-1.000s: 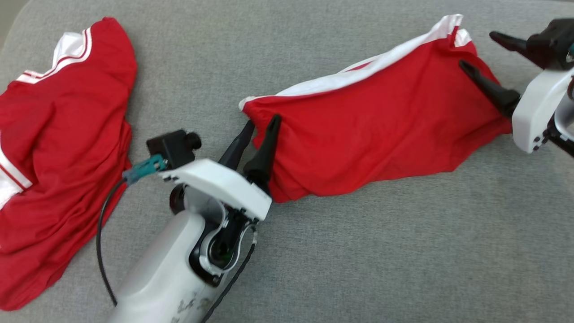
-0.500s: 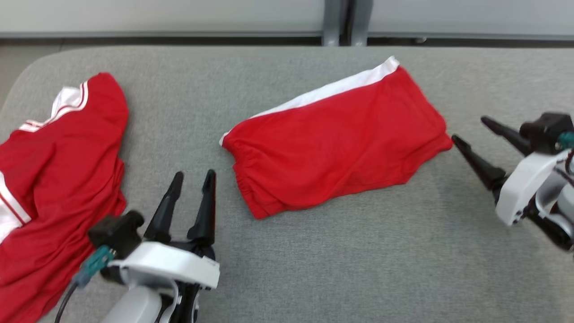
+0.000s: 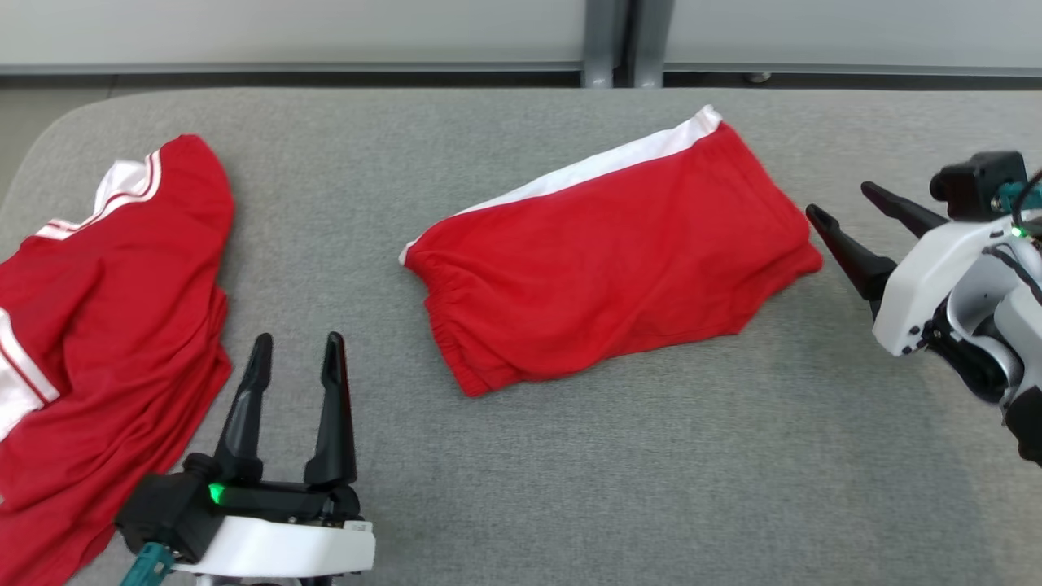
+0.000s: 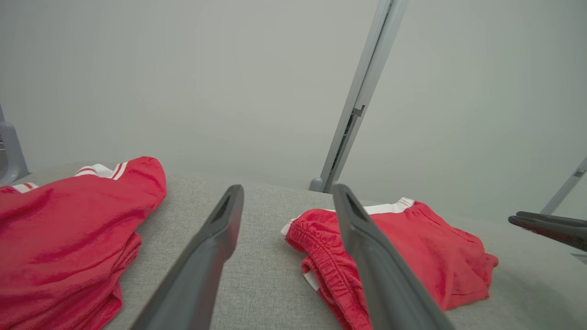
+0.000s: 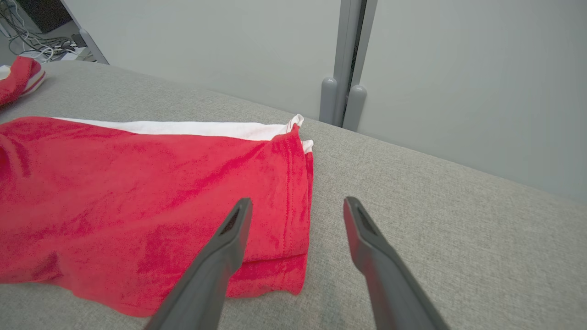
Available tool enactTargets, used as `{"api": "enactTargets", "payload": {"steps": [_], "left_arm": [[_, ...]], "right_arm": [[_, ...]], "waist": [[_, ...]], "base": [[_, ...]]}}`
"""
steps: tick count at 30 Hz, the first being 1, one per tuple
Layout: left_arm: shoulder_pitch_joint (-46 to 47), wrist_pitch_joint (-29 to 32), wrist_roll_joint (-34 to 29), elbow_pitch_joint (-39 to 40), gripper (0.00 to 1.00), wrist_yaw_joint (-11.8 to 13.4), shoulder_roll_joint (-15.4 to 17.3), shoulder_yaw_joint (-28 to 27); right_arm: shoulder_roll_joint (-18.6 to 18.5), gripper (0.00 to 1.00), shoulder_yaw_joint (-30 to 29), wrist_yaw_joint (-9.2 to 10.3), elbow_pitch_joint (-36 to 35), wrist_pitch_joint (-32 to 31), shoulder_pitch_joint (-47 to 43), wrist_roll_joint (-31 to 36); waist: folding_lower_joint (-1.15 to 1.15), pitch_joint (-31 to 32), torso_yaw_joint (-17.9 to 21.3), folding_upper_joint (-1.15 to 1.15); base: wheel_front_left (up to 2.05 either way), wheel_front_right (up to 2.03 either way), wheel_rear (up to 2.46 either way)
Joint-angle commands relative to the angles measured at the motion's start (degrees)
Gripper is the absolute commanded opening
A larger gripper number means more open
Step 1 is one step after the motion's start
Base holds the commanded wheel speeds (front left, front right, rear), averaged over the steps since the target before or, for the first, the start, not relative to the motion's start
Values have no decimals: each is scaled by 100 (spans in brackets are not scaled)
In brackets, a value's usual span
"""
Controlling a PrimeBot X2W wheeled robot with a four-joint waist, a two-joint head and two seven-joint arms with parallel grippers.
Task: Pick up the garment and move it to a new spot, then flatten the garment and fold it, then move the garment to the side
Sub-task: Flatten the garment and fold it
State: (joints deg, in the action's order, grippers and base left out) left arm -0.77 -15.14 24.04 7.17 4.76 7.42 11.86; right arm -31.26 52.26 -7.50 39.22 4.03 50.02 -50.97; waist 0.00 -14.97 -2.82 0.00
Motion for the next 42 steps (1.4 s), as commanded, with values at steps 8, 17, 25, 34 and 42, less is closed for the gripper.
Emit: {"api": "enactTargets", "payload": {"steps": [8, 17, 25, 34, 42], "left_arm": [[167, 1, -357, -269, 100, -553, -390, -108], [246, 1, -252, -275, 100, -552, -446, -145], [277, 0, -167, -307, 100, -507, -445, -256], [55, 0, -233, -378, 100, -511, -442, -379], [-108, 0, -261, -394, 100, -539, -444, -504]], "right_arm": [[345, 100, -311, 1, 1222, -700, 637, 422], [686, 100, -589, 2, 2112, -822, 762, 484], [1150, 0, -617, 1, 2336, -1257, 148, 165], [748, 0, -724, 4, 1089, -1140, -521, -708], [129, 0, -852, 2, 158, -1060, -1021, -1183]], "waist": [[0, -536, -730, 0], [0, -726, -947, 0], [0, -464, -535, 0], [0, -132, -71, 0], [0, 96, 257, 0]], "base": [[0, 0, 0], [0, 0, 0], [0, 0, 0], [0, 0, 0], [0, 0, 0]]}}
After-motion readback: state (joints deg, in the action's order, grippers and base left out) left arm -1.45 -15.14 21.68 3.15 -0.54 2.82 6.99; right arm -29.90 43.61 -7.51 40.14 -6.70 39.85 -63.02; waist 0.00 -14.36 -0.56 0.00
